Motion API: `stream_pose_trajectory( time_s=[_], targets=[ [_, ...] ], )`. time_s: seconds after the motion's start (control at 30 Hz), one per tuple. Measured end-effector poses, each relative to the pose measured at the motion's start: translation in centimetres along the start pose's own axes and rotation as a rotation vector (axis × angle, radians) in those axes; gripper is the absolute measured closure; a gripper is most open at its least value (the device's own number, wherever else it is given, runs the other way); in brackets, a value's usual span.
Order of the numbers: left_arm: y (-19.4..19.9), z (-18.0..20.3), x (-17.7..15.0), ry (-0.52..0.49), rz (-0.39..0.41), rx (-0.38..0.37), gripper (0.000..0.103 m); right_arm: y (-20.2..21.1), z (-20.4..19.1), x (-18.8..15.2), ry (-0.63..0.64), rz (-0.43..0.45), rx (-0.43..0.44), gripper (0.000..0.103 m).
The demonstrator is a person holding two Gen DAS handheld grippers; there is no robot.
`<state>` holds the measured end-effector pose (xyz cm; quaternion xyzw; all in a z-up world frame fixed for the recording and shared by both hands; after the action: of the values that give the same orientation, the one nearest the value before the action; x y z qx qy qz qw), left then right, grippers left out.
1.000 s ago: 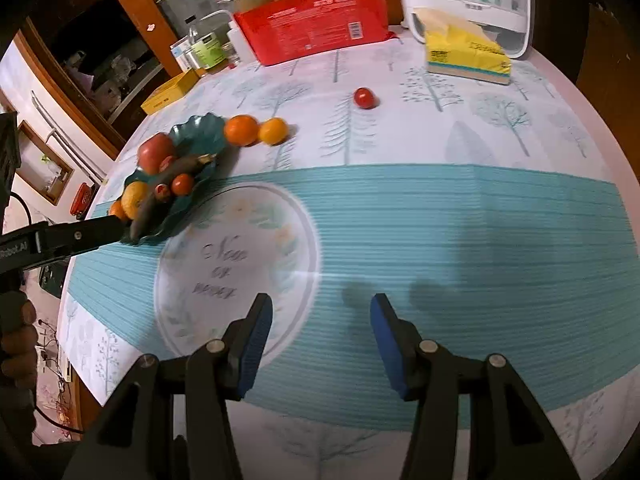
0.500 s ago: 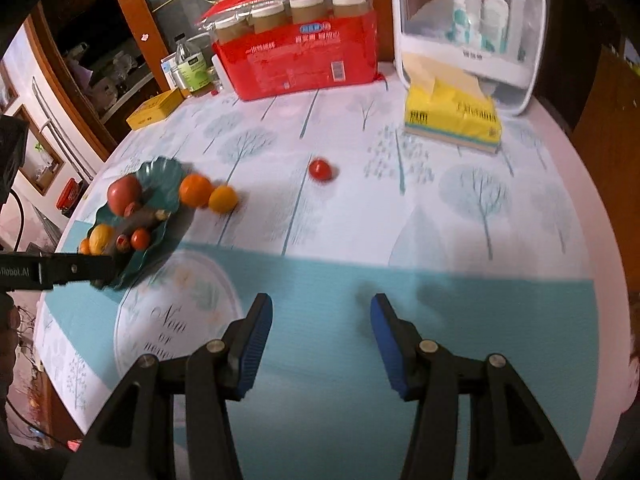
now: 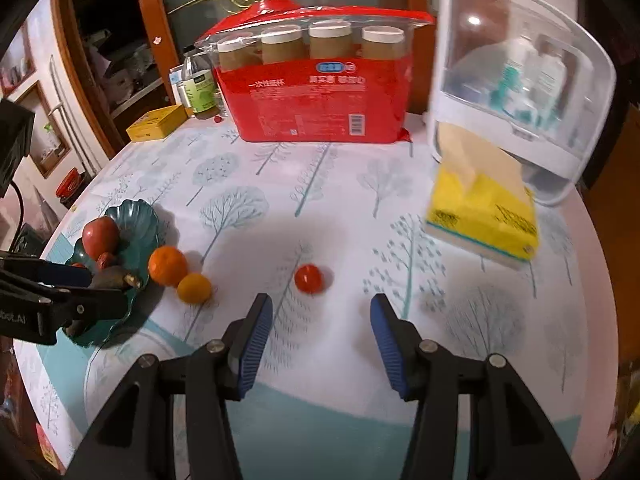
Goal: Organize fruits
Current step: 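Reach the left tool to a small orange while the right tool reaches a cherry tomato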
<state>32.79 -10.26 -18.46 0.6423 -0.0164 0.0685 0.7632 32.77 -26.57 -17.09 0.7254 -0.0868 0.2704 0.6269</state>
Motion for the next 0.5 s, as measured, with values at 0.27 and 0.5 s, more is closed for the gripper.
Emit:
stream_pose_trajectory(
  time_s=[0.27,0.5],
  targets=[
    [-2.6,-0.1,1.5,0.047,0.034,0.002,0.021,-3.3,-0.4,2.0,0.02,0.043,0.028,0.052],
    [-5.4,-0.5,2.0,0.101,0.061,-0.048,0.022,-5.9,-0.6,1.6,0.039,0.05,0.036,0.052]
  ],
)
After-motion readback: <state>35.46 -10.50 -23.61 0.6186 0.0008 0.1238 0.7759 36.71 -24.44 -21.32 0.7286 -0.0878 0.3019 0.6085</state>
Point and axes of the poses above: each gripper's, at about its wrist camera, not at the fingertips, and y roughly against the way its jaws point, z to its right, x to its top, the point moved 6 cm from there along -y, roughly the way its jaws point, and after that the axes turned 6 degrees about -z, right-handed, at the moved point
